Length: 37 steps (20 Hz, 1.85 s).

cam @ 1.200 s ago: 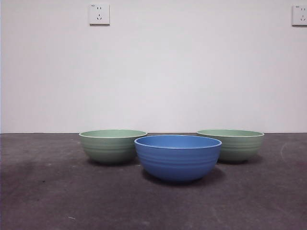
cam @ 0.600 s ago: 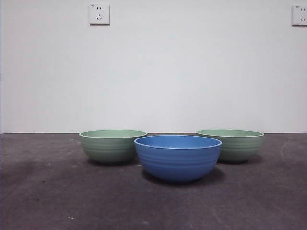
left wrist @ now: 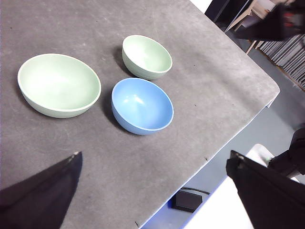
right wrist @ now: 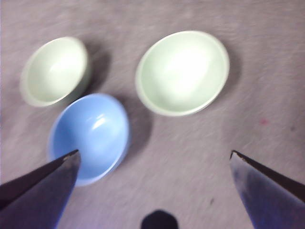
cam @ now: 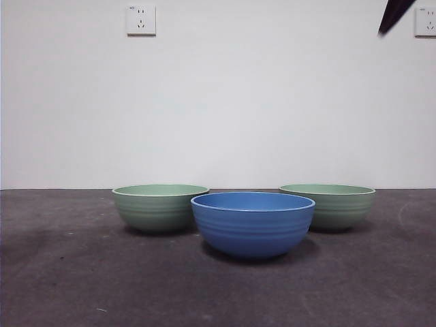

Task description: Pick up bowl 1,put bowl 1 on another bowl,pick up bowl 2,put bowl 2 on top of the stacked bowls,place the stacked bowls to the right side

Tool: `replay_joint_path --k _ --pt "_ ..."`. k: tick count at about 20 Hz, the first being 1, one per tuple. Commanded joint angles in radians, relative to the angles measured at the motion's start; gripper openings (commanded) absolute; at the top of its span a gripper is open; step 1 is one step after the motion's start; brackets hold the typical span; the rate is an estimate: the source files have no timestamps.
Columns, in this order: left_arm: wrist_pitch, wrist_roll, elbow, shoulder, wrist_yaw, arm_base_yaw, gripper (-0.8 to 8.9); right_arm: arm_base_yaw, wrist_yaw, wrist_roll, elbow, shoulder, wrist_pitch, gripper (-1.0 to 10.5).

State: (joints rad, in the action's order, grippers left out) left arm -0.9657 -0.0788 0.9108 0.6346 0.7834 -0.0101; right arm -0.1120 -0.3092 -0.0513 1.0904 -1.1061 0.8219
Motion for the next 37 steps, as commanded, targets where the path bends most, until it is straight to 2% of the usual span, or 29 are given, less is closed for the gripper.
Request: replay_joint_path --k 1,8,11,17,20,22,24,26,28,30,33,34,37 --pt "0.002 0.002 0.001 -0.002 0.003 -0.003 5.39 -0.001 0.029 -0.039 0.001 -0.087 -0.069 5.4" --pt "0.002 0.002 0.001 -0.002 0.002 -0.003 5.39 -0.001 0.037 -0.090 0.001 -0.319 -0.242 5.4" --pt "0.002 0.002 0.001 -0.002 0.002 -0.003 5.39 0.000 0.081 -0.092 0.001 -0.397 -0.290 5.4" --pt "0.002 0.004 0.001 -0.002 -0.004 -0.003 5.39 0.000 0.089 -0.092 0.001 -0.518 -0.363 5.3" --pt "0.000 0.005 0.001 -0.002 -0.029 -0.003 5.39 -0.001 0.129 -0.098 0.001 -0.587 -0.404 5.2" --pt "0.000 0.005 0.001 -0.002 -0.029 -0.003 5.39 -0.001 0.129 -0.098 0.001 -0.619 -0.428 3.7" --pt "0.000 0.005 0.001 -0.002 -0.030 -0.003 5.39 -0.001 0.129 -0.098 0.001 -0.634 -0.449 2.9" --pt "0.000 0.005 0.001 -0.002 -0.033 -0.003 5.39 -0.001 0.126 -0.098 0.001 -0.641 -0.463 1.7" --pt "0.000 0.005 0.001 -0.002 -0.043 -0.003 5.39 -0.001 0.126 -0.098 0.001 -0.647 -0.474 1.4" --pt "0.000 0.005 0.001 -0.002 -0.051 -0.003 5.39 -0.001 0.126 -0.098 0.001 -0.655 -0.477 0.7" --pt "0.000 0.005 0.001 -0.002 -0.051 -0.003 5.39 -0.001 0.126 -0.098 0.001 -0.661 -0.482 0.5" --pt "-0.001 0.005 0.001 -0.002 -0.051 -0.003 5.39 -0.001 0.126 -0.098 0.001 -0.661 -0.489 0.0" --pt "-0.001 0.005 0.001 -0.002 -0.051 -0.003 5.39 -0.001 0.125 -0.098 0.002 -0.655 -0.500 -0.2"
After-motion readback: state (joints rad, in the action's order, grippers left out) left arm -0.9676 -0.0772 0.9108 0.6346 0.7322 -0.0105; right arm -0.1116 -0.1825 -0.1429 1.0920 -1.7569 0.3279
